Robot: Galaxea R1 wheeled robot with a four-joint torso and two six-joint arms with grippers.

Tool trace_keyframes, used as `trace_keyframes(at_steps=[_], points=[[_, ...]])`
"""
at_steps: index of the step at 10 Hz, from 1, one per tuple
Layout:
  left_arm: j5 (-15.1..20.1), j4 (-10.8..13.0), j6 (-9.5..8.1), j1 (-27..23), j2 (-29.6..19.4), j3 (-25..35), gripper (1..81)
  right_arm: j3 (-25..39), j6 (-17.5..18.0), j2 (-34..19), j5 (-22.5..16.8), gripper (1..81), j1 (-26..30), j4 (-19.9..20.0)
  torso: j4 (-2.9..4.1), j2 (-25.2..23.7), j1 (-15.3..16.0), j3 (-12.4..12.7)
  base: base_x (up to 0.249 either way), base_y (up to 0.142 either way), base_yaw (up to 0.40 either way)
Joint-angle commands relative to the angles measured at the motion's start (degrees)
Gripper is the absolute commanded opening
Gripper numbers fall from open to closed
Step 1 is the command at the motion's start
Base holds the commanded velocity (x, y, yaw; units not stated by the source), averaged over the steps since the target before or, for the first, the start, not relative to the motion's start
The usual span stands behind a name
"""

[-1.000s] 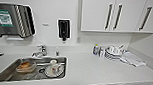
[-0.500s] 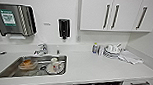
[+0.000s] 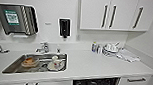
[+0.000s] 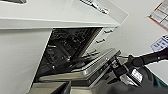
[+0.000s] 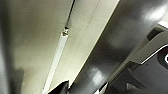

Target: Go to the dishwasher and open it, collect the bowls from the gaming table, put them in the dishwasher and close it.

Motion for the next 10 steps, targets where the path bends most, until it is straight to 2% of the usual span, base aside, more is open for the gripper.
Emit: trace_keyframes(at_steps=[1, 6, 10], points=[[0.8, 0.2, 0.24, -4.8, -2.2, 1.7, 81.1, 0.3, -0.9, 0.1, -6.3, 81.1, 4.2, -1.2, 0.0, 0.0, 0.0, 0.0, -0.099, 0.0, 0.0], [0.9, 0.3, 0.24, -4.2, -1.1, 0.9, 81.1, -4.6, -2.2, 3.2, -6.1, 81.1, 2.7, -1.2, 0.0, 0.0, 0.0, 0.0, -0.091, 0.0, 0.0], [0.9, 0.5, 0.33, -3.3, -0.8, -0.3, 81.1, -4.7, -2.4, 3.2, -6.1, 81.1, 2.3, -1.4, 0.0, 0.0, 0.0, 0.0, -0.057, 0.0, 0.0]])
